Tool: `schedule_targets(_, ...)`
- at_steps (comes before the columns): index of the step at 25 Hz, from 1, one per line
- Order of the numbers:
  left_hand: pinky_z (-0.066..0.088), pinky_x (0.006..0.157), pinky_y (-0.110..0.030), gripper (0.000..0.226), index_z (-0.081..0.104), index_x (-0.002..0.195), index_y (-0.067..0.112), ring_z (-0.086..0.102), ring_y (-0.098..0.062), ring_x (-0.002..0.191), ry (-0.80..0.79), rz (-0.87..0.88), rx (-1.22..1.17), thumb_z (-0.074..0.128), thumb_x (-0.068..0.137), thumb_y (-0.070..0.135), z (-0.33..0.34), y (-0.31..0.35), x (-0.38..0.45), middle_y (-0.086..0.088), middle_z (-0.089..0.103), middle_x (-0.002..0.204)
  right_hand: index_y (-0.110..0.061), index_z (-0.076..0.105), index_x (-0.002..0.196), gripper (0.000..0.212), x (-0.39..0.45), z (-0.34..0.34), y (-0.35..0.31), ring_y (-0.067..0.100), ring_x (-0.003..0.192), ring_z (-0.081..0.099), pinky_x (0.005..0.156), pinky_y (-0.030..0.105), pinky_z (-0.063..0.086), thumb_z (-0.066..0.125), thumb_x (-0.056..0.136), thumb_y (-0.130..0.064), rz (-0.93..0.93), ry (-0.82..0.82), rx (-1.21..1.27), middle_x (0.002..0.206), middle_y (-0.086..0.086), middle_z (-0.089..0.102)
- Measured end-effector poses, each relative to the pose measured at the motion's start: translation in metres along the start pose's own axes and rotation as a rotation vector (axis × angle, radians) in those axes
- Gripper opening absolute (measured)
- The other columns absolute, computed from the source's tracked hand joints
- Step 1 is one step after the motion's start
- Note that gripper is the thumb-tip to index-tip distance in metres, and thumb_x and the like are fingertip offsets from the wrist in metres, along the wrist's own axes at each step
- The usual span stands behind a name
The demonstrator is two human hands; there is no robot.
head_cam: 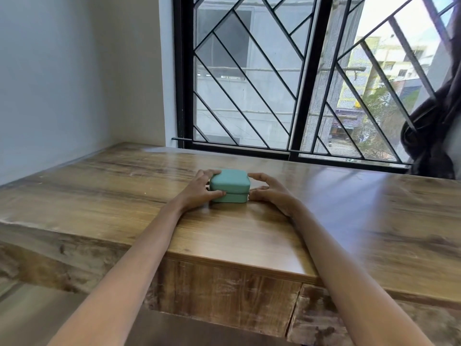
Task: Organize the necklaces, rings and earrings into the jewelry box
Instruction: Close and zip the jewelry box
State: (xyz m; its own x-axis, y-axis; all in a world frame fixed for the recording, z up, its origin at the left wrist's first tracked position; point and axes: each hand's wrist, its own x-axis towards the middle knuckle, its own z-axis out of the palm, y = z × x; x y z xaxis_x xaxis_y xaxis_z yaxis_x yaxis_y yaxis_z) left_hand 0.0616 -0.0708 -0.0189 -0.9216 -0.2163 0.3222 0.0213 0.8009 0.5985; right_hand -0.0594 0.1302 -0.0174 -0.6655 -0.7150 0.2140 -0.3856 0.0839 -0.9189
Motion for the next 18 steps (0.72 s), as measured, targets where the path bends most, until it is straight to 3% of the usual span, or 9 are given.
schedule_targets(2, 0.039, 0.1, -0.032, 0.056, 0.042, 0.133, 0.025, 0.038, -0.026, 0.126, -0.004, 0.027, -0.03, 0.068, 0.083, 0.027, 0.0, -0.001, -0.001, -0.01, 0.033, 0.137, -0.011, 0.05, 0.13, 0.053, 0.004, -0.002, 0.003, 0.019, 0.1, 0.06, 0.086, 0.029, 0.054, 0.065, 0.081, 0.004, -0.004, -0.029, -0.002, 0.119, 0.005, 0.06)
schedule_targets(5, 0.038, 0.105, -0.041, 0.053, 0.045, 0.127, 0.025, 0.034, -0.026, 0.13, -0.017, 0.044, -0.026, 0.07, 0.081, 0.026, 0.0, -0.002, -0.001, -0.008, 0.028, 0.142, -0.003, 0.046, 0.132, 0.052, 0.008, -0.001, 0.005, 0.022, 0.094, 0.063, 0.074, 0.021, 0.057, 0.062, 0.084, 0.007, 0.025, 0.005, 0.058, 0.119, 0.02, 0.061)
schedule_targets(8, 0.038, 0.096, -0.029, 0.049, 0.044, 0.125, 0.022, 0.035, -0.021, 0.126, -0.04, 0.022, -0.125, 0.068, 0.083, 0.018, -0.001, 0.002, -0.002, -0.005, 0.028, 0.145, -0.002, 0.047, 0.13, 0.046, 0.013, 0.002, 0.008, 0.019, 0.091, 0.06, 0.062, 0.016, 0.056, 0.061, 0.086, 0.003, 0.065, 0.094, 0.031, 0.12, 0.019, 0.057)
schedule_targets(11, 0.044, 0.083, -0.026, 0.041, 0.048, 0.116, 0.026, 0.04, -0.016, 0.116, -0.123, -0.061, -0.355, 0.064, 0.083, 0.009, -0.005, 0.005, -0.002, 0.003, 0.028, 0.145, -0.004, 0.052, 0.128, 0.042, 0.023, 0.006, 0.01, 0.018, 0.08, 0.059, 0.054, 0.014, 0.052, 0.059, 0.087, 0.002, 0.079, 0.141, -0.135, 0.123, 0.012, 0.058)
schedule_targets(14, 0.045, 0.083, -0.029, 0.042, 0.052, 0.104, 0.032, 0.042, -0.022, 0.118, -0.171, -0.085, -0.454, 0.061, 0.067, 0.016, -0.009, 0.003, 0.002, 0.005, 0.028, 0.146, -0.006, 0.057, 0.123, 0.039, 0.029, 0.009, 0.011, 0.008, 0.055, 0.053, 0.043, 0.013, 0.043, 0.053, 0.086, 0.004, 0.031, 0.108, -0.278, 0.108, 0.008, 0.065)
schedule_targets(18, 0.042, 0.077, -0.025, 0.039, 0.055, 0.106, 0.026, 0.043, -0.026, 0.114, -0.084, -0.119, -0.449, 0.055, 0.07, 0.011, -0.006, 0.006, 0.006, -0.006, 0.036, 0.134, -0.009, 0.063, 0.118, 0.032, 0.03, 0.006, 0.014, 0.015, 0.059, 0.056, 0.043, 0.015, 0.044, 0.06, 0.087, -0.007, 0.005, 0.168, -0.314, 0.082, 0.004, 0.07)
